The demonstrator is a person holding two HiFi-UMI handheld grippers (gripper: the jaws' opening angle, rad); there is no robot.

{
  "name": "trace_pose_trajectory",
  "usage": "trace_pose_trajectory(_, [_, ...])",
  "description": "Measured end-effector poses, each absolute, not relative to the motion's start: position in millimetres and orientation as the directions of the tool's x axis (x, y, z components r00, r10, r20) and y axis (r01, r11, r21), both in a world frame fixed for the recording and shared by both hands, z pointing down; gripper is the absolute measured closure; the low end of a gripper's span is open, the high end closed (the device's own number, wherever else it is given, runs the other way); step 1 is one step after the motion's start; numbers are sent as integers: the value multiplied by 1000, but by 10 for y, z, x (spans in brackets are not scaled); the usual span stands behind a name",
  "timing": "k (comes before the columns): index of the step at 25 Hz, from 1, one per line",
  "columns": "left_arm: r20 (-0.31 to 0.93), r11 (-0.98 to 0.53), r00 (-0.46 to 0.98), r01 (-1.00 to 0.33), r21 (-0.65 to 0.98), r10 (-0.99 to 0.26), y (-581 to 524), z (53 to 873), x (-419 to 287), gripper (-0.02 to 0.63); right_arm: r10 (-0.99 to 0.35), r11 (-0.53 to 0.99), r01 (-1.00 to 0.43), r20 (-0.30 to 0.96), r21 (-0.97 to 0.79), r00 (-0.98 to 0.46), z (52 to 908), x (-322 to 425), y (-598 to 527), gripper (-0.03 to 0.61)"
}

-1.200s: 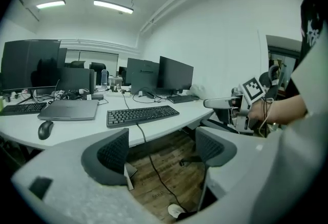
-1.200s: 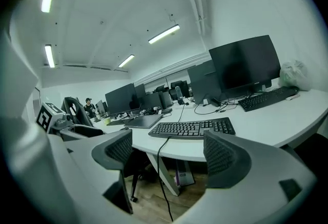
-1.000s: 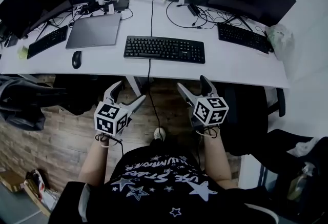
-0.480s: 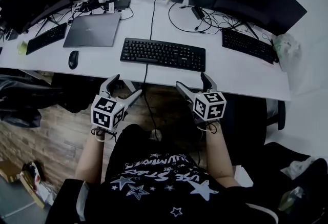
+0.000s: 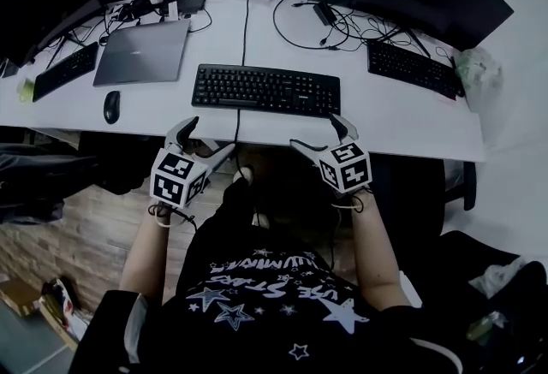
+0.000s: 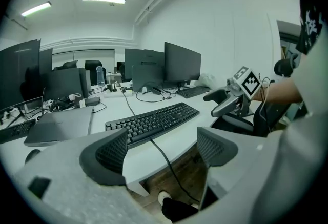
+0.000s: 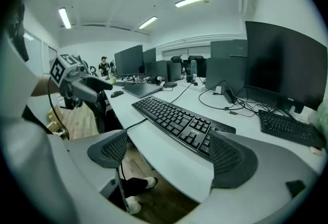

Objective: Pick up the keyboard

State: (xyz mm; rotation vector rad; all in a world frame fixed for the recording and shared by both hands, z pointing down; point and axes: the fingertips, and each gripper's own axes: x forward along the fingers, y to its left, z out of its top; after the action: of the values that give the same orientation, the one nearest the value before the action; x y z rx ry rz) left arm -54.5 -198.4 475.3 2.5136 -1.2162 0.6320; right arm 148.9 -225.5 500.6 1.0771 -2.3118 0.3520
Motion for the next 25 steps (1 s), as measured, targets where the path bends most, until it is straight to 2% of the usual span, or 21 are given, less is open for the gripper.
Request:
trace_pose_trajectory(6, [513,-647,560,-762,11,-650,-2447,4805,-552,195,-516,752,-655,686,77,-512,5123,1362,-2695,83])
trace_pose_trajectory(13, [521,-652,572,-757,37,-634,-2978,4869,-664,195,-360,867,-485,815,112,-454,5391,1186,-3245,43])
trace_pose_trajectory(25, [546,-667,593,-741,83,-591,-3704,5110,-807,196,-56,978,-210,951,-9,-304,5909,965,-3584,25])
